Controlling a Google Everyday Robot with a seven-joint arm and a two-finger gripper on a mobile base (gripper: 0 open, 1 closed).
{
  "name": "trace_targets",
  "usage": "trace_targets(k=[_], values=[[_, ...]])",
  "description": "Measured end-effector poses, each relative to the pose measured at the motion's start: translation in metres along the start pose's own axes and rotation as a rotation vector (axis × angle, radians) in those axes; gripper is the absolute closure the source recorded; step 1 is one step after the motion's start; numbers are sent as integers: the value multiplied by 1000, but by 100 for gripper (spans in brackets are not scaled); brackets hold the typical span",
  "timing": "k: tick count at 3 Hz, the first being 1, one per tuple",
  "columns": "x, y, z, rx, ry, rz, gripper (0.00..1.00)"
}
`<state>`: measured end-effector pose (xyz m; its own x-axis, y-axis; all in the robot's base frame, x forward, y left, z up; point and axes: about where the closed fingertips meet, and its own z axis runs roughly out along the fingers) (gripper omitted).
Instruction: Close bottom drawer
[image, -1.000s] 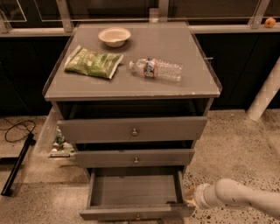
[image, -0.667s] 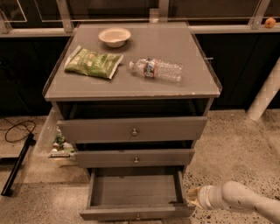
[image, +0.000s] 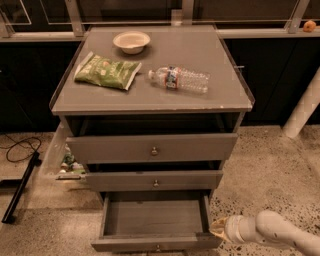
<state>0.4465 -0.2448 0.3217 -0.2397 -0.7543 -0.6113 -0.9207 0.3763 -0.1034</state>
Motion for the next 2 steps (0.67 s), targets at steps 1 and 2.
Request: trace_targets(k=[1, 2], values=[[16, 20, 28, -44, 33, -3, 100], [30, 39, 62, -99, 33, 0, 100]])
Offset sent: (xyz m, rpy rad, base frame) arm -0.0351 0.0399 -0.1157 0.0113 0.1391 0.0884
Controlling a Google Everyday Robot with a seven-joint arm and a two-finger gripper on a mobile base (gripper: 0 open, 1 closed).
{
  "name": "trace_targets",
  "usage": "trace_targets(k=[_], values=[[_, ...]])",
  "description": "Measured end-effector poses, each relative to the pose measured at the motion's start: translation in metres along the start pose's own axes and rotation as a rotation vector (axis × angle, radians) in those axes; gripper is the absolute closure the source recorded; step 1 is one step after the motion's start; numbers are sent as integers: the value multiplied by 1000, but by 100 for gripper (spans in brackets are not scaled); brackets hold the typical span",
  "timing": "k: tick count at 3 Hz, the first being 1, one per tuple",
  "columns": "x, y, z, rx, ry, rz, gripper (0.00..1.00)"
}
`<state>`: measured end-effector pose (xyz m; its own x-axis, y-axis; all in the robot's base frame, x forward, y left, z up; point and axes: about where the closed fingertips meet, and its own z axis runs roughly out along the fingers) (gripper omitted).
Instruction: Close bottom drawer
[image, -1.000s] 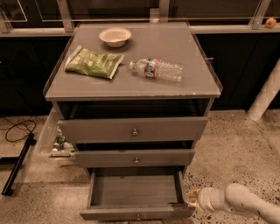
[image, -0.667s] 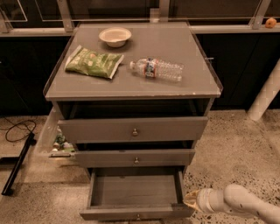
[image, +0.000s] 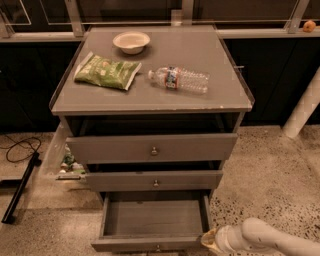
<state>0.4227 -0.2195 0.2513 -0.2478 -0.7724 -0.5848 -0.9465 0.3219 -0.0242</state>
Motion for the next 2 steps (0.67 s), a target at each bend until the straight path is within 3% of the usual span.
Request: trace_targets(k=[2], values=[[-5, 32, 61, -117, -61, -50, 100]])
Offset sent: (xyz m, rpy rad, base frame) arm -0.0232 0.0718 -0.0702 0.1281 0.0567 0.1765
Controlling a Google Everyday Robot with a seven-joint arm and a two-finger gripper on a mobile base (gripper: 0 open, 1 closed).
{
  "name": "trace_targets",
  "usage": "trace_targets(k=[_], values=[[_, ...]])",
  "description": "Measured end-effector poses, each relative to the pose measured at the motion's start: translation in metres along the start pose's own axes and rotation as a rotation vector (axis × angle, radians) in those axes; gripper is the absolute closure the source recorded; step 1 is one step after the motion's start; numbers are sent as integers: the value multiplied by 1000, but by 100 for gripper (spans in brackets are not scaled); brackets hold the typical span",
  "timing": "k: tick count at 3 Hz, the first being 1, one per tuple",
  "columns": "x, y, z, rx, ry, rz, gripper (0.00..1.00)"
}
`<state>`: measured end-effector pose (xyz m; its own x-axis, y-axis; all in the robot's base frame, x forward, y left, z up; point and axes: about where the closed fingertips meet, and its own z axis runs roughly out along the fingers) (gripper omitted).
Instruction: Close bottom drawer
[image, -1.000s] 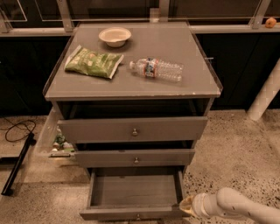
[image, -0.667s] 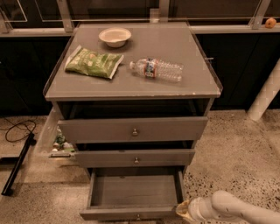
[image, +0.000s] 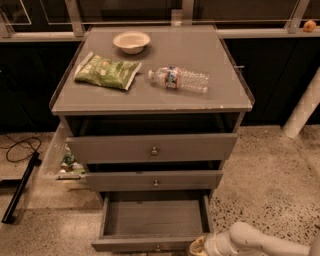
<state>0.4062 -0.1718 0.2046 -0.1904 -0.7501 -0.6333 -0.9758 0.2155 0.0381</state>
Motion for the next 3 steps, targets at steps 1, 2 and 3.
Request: trace_targets(k=[1, 2, 3], values=[[5, -1, 22, -22, -21, -12, 100], [10, -12, 32, -4, -26, -20, 100], [16, -23, 38, 24, -18, -7, 100]])
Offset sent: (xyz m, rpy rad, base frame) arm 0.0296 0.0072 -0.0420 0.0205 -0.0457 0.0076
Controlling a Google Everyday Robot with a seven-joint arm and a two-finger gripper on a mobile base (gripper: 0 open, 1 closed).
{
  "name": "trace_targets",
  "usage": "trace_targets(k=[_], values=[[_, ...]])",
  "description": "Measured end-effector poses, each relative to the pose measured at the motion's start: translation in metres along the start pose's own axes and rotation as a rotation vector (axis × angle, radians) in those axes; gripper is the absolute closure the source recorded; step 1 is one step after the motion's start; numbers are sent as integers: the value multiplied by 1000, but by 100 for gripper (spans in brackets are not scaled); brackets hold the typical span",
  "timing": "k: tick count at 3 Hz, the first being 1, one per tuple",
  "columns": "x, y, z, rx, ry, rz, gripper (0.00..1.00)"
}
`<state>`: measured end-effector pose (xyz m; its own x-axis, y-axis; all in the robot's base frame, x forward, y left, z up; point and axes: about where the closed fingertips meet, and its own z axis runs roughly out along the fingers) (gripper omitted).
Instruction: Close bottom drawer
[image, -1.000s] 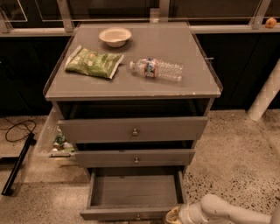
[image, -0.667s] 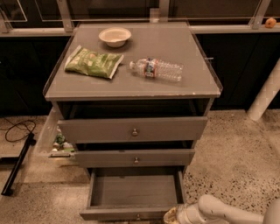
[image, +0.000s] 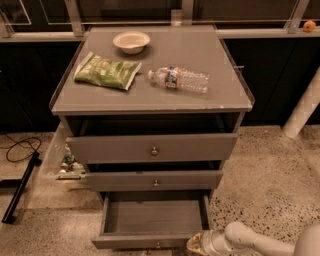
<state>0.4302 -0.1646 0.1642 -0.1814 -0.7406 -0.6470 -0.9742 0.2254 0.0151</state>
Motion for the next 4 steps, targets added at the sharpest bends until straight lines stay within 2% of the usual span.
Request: trace_targets(k=[1, 4], values=[[0, 0, 0, 0, 0, 0, 81], [0, 0, 0, 0, 0, 0, 11]])
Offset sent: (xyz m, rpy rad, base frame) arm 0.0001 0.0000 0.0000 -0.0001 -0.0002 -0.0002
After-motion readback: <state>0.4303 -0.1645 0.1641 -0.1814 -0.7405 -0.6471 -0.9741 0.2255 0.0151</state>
